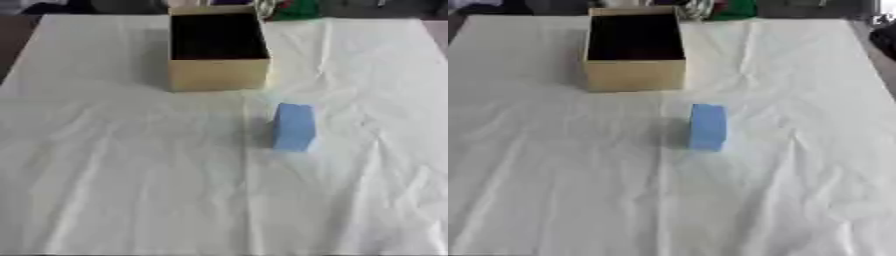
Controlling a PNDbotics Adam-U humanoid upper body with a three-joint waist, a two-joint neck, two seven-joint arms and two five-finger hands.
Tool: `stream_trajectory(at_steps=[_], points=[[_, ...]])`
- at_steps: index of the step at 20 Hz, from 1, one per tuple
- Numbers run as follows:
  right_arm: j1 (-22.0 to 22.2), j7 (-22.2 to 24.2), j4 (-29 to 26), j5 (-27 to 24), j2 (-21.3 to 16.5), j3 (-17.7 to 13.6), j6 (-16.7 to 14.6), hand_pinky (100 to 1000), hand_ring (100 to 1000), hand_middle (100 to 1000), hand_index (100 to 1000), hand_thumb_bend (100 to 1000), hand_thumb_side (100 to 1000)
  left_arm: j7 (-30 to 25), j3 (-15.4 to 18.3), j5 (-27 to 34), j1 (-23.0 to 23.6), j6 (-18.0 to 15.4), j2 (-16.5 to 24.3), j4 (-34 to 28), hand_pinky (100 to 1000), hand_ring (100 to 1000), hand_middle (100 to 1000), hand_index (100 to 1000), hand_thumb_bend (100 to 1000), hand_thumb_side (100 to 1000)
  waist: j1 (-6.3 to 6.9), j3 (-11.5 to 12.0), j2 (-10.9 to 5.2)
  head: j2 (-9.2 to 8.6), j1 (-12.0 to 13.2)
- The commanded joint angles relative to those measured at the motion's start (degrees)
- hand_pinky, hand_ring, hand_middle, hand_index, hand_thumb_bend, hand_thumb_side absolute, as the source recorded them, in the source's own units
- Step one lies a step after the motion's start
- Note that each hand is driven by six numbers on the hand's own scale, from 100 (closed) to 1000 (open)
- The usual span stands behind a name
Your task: Pick up objects on the table and place them in the box.
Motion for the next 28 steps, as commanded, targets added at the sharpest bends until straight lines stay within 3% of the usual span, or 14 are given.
stream_trajectory(at_steps=[1,10,15,16,19,22,28], points=[[-0.4,0.1,-1.3,0.2,-0.9,-0.3,-0.1,781,748,796,915,100,231,0.0,0.3,-0.4,-0.2,0.1,0.9,-1.0,727,568,539,802,403,154,-0.01,0.1,-2.05,0.21,0.2],[-0.5,0.3,-1.2,0.4,-1.1,-0.3,0.2,781,749,799,917,100,236,0.0,0.3,-0.3,-0.2,0.1,0.9,-1.0,727,567,539,802,403,155,-0.18,0.1,-1.93,0.09,0.2],[-3.8,3.1,0.8,2.9,-3.6,1.9,2.4,781,753,805,917,100,239,-0.1,0.2,-0.3,-0.2,0.1,1.0,-1.0,726,567,539,802,403,155,-0.31,0.1,-2.07,0.22,0.1],[-5.3,4.5,1.2,3.4,-5.0,3.1,2.7,786,764,817,913,100,270,-0.2,0.1,-0.2,-0.2,0.2,1.1,-1.0,727,567,539,802,403,155,-0.45,0.2,-2.23,0.25,-0.2],[-13.6,12.9,6.3,10.8,-9.7,8.4,8.4,789,773,824,904,100,288,-0.6,-0.2,0.0,0.0,0.2,1.2,-1.0,726,567,538,802,402,155,-0.73,0.4,-2.68,0.32,-0.5],[-20.8,19.1,10.7,15.9,-12.4,13.4,11.8,793,783,827,893,100,318,-0.9,-0.5,0.2,0.3,0.3,1.4,-1.0,726,567,538,802,400,154,-0.85,0.5,-3.05,0.54,-0.6],[-31.5,29.3,19.2,19.6,-13.7,22.1,14.4,796,798,833,888,106,389,-1.3,-0.7,0.3,0.7,0.4,1.6,-1.0,726,566,537,802,399,155,-1.11,0.4,-3.59,0.87,-0.7]])
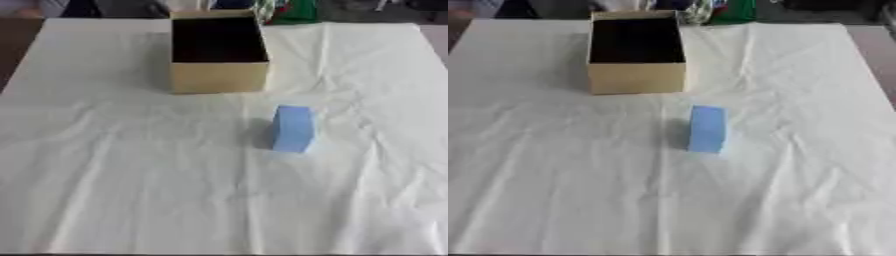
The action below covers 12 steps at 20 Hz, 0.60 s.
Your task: Pick up objects on the table and place them in the box.
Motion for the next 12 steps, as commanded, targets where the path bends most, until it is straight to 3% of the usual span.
stream_trajectory(at_steps=[1,8,12], points=[[-4.2,5.4,4.1,1.6,-1.8,3.5,0.7,797,801,835,888,100,400,-0.3,0.0,0.2,-0.1,0.0,1.7,-1.0,726,566,537,802,399,154,-0.82,-0.1,-2.20,0.57,0.0],[-10.6,16.6,10.3,1.9,0.6,8.7,0.6,806,819,842,890,195,518,-0.4,-0.1,0.3,0.2,0.1,1.8,-1.0,725,566,537,802,399,152,-0.86,-0.3,-2.53,0.66,0.2],[-11.3,18.1,10.9,1.8,0.9,8.7,0.4,806,819,842,890,195,518,-0.4,0.0,0.2,0.2,0.1,1.8,-1.0,725,566,537,802,399,152,-0.84,-0.3,-2.55,0.67,0.2]])
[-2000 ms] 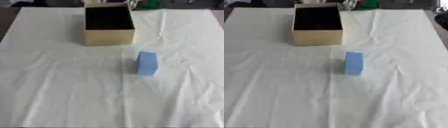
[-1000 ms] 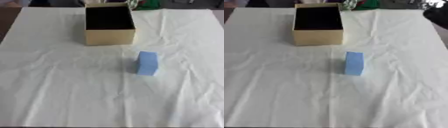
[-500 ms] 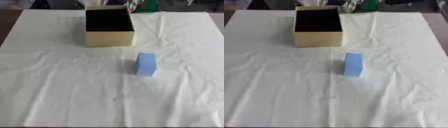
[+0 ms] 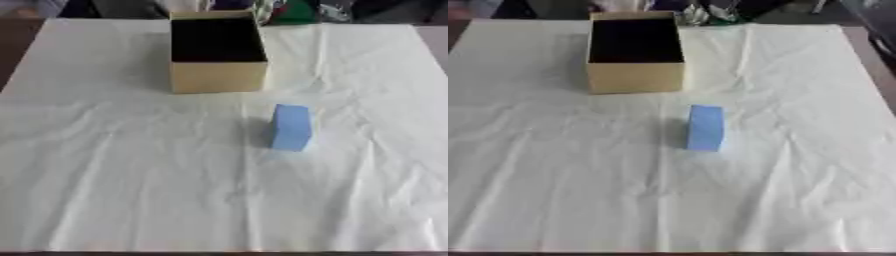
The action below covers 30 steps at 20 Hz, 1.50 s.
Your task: Pick up objects on the table and place them in the box.
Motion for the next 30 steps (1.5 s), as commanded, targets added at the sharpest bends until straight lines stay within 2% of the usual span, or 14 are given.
stream_trajectory(at_steps=[1,3,5,6,7,8,9,12,20,23,24,30], points=[[-1.4,1.3,0.4,-0.1,-0.7,-0.1,-0.3,814,830,841,890,394,648,-0.2,0.0,0.1,-0.3,-0.1,1.8,-1.0,725,565,536,801,399,152,-0.76,0.0,-2.05,0.38,0.1],[-1.6,2.6,0.6,-1.2,-0.8,1.8,-0.7,815,831,843,892,412,652,-0.3,0.0,0.1,-0.3,-0.1,1.8,-1.0,725,565,536,801,399,152,-0.79,0.0,-1.96,0.37,0.0],[-1.5,4.3,0.2,-2.3,-1.0,3.0,-0.7,822,839,850,902,500,623,-0.3,0.0,0.2,-0.3,-0.1,1.8,-1.0,725,565,536,801,398,152,-0.79,0.0,-1.86,0.36,0.1],[-1.4,5.1,-0.3,-2.9,-1.3,3.2,-0.7,822,839,850,902,500,623,-0.3,0.0,0.2,-0.3,-0.1,1.8,-1.0,725,565,536,801,398,152,-0.79,0.0,-1.82,0.35,0.1],[-1.1,6.0,-0.9,-3.5,-1.5,3.4,-0.7,825,843,855,913,568,552,-0.3,0.0,0.2,-0.3,-0.1,1.8,-1.0,725,565,536,801,398,152,-0.79,-0.1,-1.76,0.31,0.1],[-0.8,6.9,-1.5,-4.2,-1.8,3.5,-0.7,825,843,855,913,568,552,-0.3,0.0,0.2,-0.3,-0.1,1.8,-1.0,725,565,536,801,398,152,-0.79,-0.1,-1.71,0.28,0.1],[-0.6,7.8,-2.1,-4.7,-2.1,3.4,-0.5,830,849,860,921,618,489,-0.3,0.0,0.2,-0.3,-0.2,1.8,-1.0,724,565,536,801,398,152,-0.78,-0.1,-1.68,0.27,0.2],[0.1,10.4,-3.9,-6.3,-3.0,3.2,-0.1,834,852,864,923,590,444,-0.3,0.0,0.2,-0.4,-0.2,1.8,-1.0,724,565,535,801,399,152,-0.73,-0.1,-1.62,0.26,0.2],[1.2,17.4,-10.1,-10.6,-4.7,2.3,3.0,834,854,868,931,583,445,-0.4,0.0,0.3,-0.5,-0.2,1.7,-1.0,724,564,533,801,398,152,-0.74,-0.2,-1.36,0.27,0.2],[1.4,18.1,-12.0,-10.0,-5.1,3.4,5.2,832,858,868,926,561,434,-0.4,0.0,0.4,-0.6,-0.2,1.7,-1.0,723,564,530,799,399,145,-0.80,-0.2,-1.24,0.28,0.2],[1.4,18.2,-12.1,-9.5,-5.4,3.8,6.0,832,859,868,925,573,468,-0.4,-0.1,0.4,-0.6,-0.3,1.7,-1.0,723,564,530,799,399,151,-0.81,-0.3,-1.18,0.24,0.2],[1.6,17.9,-13.1,-4.4,-5.4,4.7,11.1,837,864,868,920,569,481,-0.4,-0.1,0.5,-0.8,-0.4,1.6,-1.0,723,563,528,799,397,152,-0.76,-0.6,-0.95,0.08,0.2]])
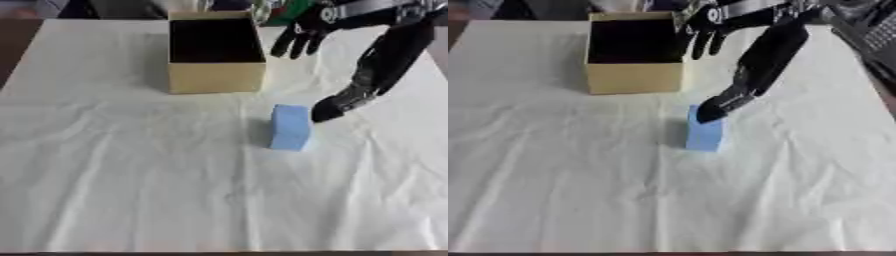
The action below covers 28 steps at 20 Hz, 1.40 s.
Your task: Pick up objects on the table and place them in the box.
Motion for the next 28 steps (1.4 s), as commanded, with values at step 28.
stream_trajectory(at_steps=[28], points=[[4.4,-1.5,13.3,19.5,5.9,2.7,2.1,847,915,900,922,610,522,-0.5,-0.1,1.5,-1.3,-0.6,0.8,-1.0,723,561,519,797,393,150,-0.29,0.7,0.62,-1.44,-1.0]])
